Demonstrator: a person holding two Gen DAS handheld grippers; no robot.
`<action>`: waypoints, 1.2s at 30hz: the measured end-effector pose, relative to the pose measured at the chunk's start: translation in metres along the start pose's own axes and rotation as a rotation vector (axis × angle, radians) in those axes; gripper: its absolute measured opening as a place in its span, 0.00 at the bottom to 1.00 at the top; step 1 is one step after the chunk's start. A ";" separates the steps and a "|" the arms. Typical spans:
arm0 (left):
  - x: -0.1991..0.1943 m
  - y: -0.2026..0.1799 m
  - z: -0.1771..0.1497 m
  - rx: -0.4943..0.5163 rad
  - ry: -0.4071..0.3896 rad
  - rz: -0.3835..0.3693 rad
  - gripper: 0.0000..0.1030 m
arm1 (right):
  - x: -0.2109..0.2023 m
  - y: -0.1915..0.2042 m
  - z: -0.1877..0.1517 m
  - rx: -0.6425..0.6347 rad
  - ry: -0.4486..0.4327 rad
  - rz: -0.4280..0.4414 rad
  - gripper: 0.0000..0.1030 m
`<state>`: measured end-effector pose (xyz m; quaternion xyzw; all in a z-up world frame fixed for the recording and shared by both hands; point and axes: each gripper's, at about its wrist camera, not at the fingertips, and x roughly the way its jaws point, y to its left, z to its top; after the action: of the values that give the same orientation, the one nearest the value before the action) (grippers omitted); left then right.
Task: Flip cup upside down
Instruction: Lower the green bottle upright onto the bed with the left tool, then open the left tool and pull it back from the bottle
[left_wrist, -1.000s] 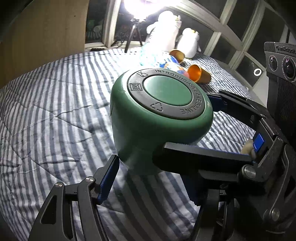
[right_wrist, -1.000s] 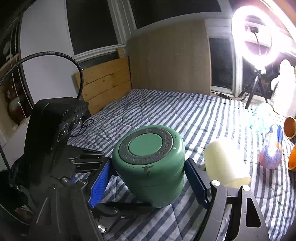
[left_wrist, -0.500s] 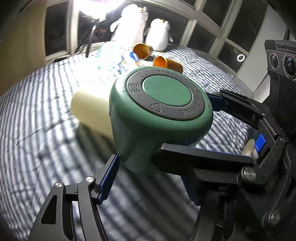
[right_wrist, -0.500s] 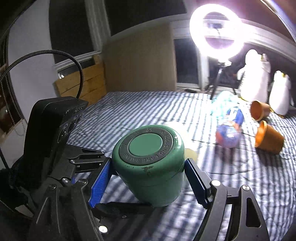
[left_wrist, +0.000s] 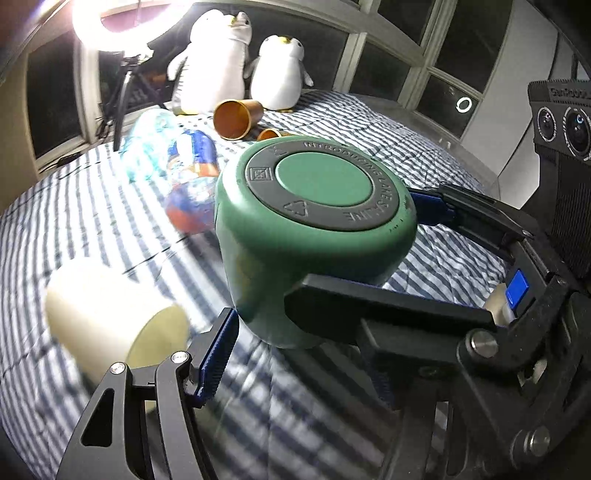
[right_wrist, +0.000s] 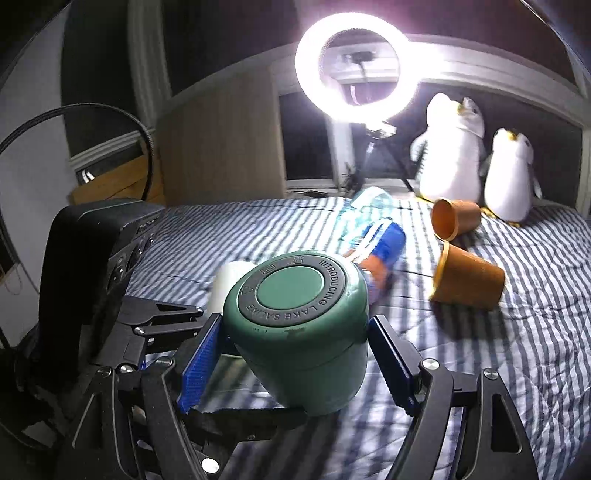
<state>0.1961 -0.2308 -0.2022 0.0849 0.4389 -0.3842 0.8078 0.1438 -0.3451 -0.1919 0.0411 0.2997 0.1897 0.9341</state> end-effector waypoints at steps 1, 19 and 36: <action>0.006 -0.002 0.003 0.003 0.007 0.002 0.67 | 0.001 -0.002 -0.002 0.010 0.004 -0.002 0.73; -0.012 0.001 -0.008 0.015 -0.007 0.051 0.72 | -0.017 -0.005 0.002 0.055 -0.012 -0.020 0.76; -0.194 0.010 -0.036 -0.139 -0.462 0.422 0.83 | -0.106 0.050 0.029 0.030 -0.272 -0.164 0.88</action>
<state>0.1181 -0.1013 -0.0756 0.0289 0.2417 -0.1865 0.9518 0.0646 -0.3375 -0.1010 0.0556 0.1758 0.1010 0.9776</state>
